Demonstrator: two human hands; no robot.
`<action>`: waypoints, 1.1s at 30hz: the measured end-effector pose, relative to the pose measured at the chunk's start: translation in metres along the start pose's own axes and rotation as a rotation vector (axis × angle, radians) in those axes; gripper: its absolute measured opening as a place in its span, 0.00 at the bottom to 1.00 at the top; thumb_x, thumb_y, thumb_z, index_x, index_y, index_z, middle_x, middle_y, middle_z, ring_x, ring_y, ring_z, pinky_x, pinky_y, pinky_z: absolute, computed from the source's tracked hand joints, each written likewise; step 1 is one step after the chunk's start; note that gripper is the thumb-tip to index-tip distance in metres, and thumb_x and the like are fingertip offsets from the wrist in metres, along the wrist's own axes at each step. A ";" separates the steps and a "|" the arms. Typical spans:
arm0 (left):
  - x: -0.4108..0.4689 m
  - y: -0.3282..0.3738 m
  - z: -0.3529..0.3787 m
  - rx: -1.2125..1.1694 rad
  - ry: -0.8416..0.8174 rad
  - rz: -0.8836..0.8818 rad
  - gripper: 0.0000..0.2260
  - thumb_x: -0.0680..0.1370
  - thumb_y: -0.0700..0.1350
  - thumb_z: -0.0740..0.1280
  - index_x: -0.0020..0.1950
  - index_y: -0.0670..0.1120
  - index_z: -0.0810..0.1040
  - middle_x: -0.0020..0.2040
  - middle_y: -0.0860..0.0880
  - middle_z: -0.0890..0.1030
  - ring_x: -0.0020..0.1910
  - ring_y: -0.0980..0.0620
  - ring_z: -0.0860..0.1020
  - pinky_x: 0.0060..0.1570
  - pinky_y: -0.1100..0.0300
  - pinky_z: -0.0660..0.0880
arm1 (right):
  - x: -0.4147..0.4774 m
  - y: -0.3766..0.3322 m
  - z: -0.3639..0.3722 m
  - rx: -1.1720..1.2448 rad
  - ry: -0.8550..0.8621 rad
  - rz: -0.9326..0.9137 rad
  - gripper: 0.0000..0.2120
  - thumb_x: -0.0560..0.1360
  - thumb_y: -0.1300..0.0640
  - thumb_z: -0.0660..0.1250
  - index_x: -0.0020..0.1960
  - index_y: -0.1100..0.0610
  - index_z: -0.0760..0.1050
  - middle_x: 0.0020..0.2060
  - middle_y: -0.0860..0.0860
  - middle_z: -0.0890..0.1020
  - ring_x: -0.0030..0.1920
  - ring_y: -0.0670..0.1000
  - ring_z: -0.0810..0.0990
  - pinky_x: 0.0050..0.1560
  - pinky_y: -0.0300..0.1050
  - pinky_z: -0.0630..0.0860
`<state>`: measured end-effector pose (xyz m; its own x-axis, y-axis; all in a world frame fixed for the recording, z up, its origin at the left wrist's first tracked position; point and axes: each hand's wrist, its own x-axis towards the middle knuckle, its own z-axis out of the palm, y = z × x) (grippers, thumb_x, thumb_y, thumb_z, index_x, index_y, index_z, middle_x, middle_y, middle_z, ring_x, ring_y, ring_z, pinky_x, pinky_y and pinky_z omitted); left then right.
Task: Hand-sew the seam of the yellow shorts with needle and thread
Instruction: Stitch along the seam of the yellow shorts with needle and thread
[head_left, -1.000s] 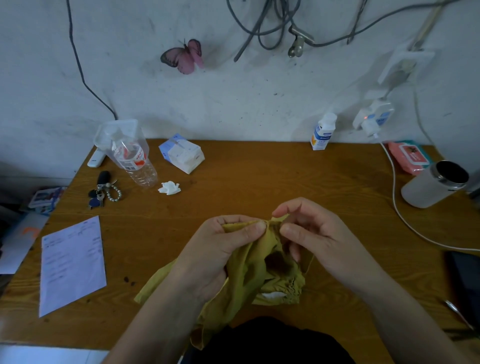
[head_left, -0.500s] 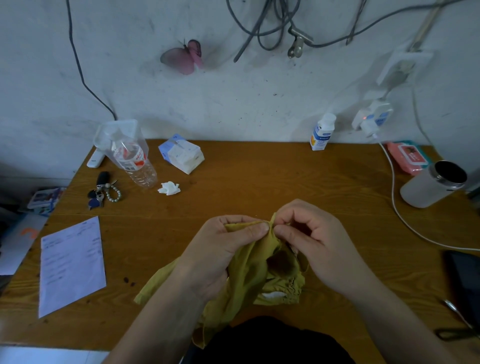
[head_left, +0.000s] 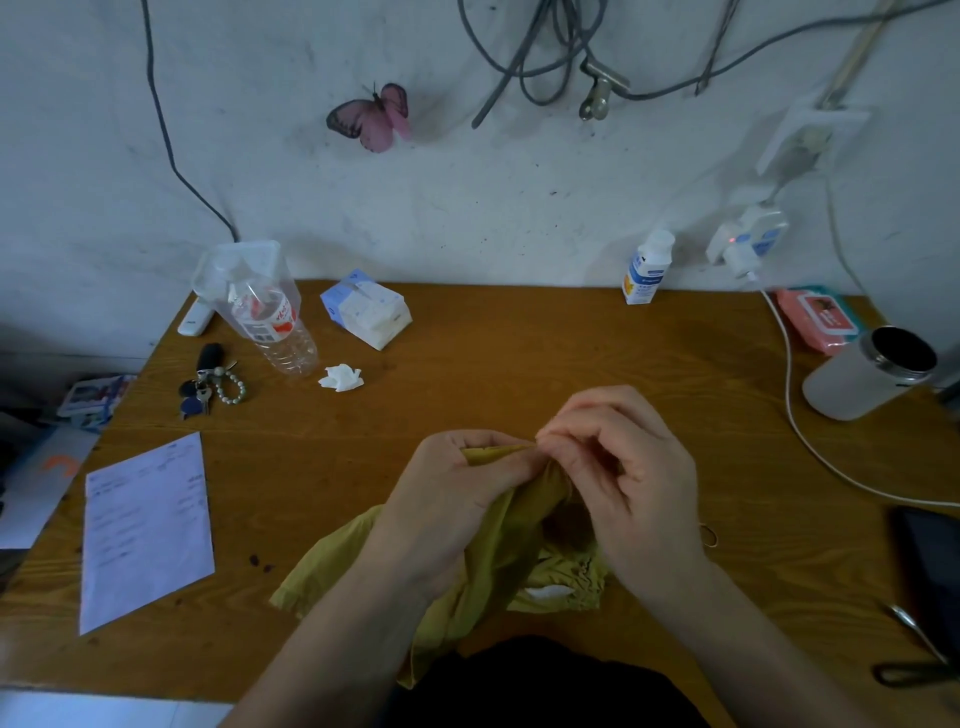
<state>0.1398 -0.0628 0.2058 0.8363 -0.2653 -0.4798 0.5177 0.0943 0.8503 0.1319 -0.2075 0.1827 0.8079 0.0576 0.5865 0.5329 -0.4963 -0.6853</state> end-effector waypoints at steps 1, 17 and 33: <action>0.000 0.000 0.000 -0.008 0.012 0.001 0.04 0.67 0.44 0.73 0.37 0.44 0.85 0.37 0.42 0.85 0.37 0.46 0.83 0.39 0.58 0.80 | -0.001 0.002 0.001 -0.005 -0.001 0.013 0.08 0.74 0.59 0.64 0.42 0.62 0.79 0.42 0.50 0.76 0.43 0.40 0.75 0.43 0.30 0.73; 0.003 0.003 0.016 -0.342 -0.061 -0.245 0.03 0.66 0.39 0.69 0.33 0.39 0.79 0.32 0.42 0.77 0.30 0.49 0.77 0.32 0.61 0.77 | -0.005 0.008 0.016 -0.010 0.152 -0.137 0.06 0.75 0.65 0.59 0.42 0.57 0.70 0.38 0.51 0.76 0.39 0.47 0.72 0.38 0.41 0.71; 0.006 0.000 0.014 -0.430 -0.026 -0.301 0.07 0.62 0.39 0.71 0.36 0.37 0.83 0.36 0.40 0.82 0.34 0.46 0.81 0.41 0.55 0.80 | 0.006 0.006 0.023 -0.145 0.135 -0.205 0.05 0.74 0.65 0.59 0.40 0.59 0.71 0.36 0.54 0.77 0.40 0.48 0.71 0.39 0.42 0.67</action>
<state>0.1423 -0.0779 0.2060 0.6368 -0.3647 -0.6793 0.7665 0.3942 0.5070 0.1457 -0.1906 0.1718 0.6413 0.0584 0.7651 0.6319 -0.6058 -0.4834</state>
